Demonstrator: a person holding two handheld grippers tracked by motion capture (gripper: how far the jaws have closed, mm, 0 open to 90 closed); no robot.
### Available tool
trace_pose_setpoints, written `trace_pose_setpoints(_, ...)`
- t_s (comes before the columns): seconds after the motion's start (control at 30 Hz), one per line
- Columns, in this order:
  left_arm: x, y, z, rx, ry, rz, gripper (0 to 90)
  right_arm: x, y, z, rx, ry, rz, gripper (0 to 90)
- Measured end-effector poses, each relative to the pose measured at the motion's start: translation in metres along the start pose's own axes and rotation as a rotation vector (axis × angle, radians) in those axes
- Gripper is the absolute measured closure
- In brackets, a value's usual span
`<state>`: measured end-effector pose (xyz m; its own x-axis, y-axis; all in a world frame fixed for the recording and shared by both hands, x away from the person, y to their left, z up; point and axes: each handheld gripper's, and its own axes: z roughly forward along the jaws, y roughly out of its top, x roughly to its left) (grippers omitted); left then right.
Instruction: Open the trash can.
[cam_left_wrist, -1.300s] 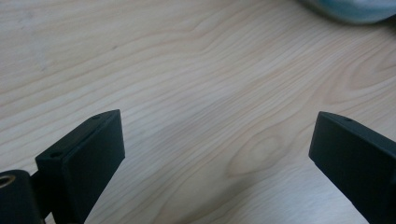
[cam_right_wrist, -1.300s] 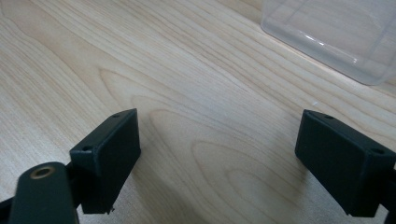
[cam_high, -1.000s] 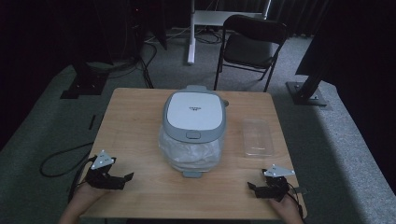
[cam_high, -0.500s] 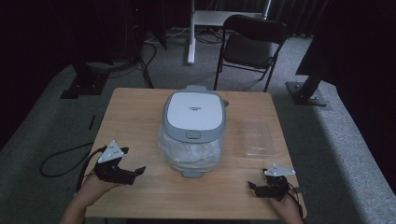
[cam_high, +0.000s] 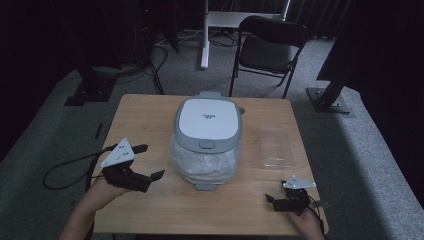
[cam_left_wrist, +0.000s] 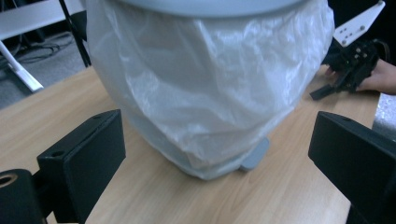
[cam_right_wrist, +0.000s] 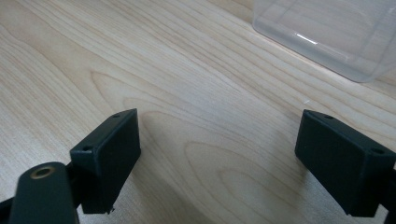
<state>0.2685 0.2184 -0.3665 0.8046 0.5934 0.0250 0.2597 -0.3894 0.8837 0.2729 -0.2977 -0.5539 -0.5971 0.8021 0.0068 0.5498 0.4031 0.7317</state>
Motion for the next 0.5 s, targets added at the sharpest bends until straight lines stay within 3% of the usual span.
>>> trace_pose_setpoints(0.13, -0.002, 0.006, 0.002, -0.01, 0.002, 0.018, 4.8, 0.0, 0.0, 0.0, 0.0, 0.0, 0.0, 13.4)
trace_pose_setpoints(0.3, -0.006, 0.017, 0.007, -0.037, -0.026, 0.044, 4.7, 0.0, 0.0, 0.0, 0.0, 0.0, 0.0, 13.4)
trace_pose_setpoints(0.5, -0.005, 0.033, 0.013, -0.086, -0.083, 0.023, 4.8, 0.0, 0.0, 0.0, 0.001, 0.001, 0.0, 13.4)
